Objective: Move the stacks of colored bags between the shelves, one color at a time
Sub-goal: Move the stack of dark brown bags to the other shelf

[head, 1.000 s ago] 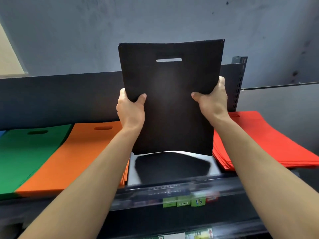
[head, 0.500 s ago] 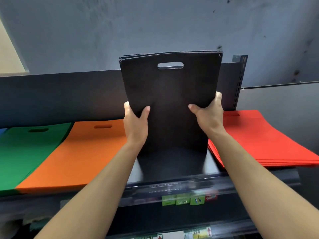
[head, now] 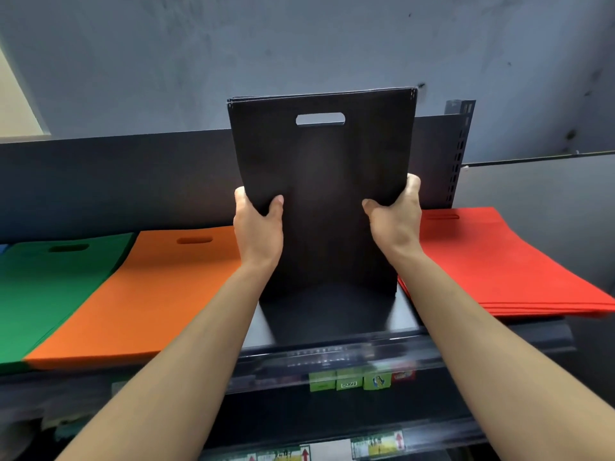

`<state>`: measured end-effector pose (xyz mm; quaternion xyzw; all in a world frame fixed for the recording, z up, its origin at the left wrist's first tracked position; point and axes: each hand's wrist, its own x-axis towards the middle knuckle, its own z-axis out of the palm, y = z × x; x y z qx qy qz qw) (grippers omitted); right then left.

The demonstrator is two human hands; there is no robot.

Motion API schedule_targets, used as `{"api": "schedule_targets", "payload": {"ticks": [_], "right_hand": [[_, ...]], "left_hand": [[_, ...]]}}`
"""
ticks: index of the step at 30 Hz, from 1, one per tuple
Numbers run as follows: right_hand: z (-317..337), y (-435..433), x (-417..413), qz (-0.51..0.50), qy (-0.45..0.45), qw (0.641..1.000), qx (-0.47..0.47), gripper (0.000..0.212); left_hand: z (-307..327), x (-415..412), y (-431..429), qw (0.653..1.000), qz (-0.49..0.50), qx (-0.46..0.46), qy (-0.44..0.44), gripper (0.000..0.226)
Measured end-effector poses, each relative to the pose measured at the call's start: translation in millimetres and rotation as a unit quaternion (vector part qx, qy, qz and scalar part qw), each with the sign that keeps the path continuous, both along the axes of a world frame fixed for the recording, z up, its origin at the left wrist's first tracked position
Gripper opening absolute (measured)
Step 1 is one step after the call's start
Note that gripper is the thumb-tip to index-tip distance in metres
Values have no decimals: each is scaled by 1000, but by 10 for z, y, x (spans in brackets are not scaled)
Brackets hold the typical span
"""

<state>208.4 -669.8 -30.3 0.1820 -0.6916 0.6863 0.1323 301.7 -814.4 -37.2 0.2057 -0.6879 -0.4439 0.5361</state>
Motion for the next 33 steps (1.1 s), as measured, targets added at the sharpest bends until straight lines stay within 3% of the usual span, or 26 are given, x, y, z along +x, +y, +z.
{"api": "schedule_targets", "payload": {"ticks": [10, 16, 20, 27, 33], "right_hand": [[233, 23, 9, -26, 38, 998, 49, 48], [503, 14, -130, -29, 5, 978, 205, 50], [303, -38, -204, -34, -43, 950, 307, 44], [-199, -113, -338, 0, -112, 908, 404, 34], [-403, -164, -455, 14, -115, 897, 427, 27]], "left_hand": [[227, 58, -43, 999, 3, -11, -42, 32], [430, 28, -268, 980, -25, 44, -193, 41], [250, -5, -322, 950, -50, 79, -297, 30], [-187, -66, -405, 901, -63, 114, -414, 32], [-328, -156, -468, 897, -38, 87, -431, 36]]}}
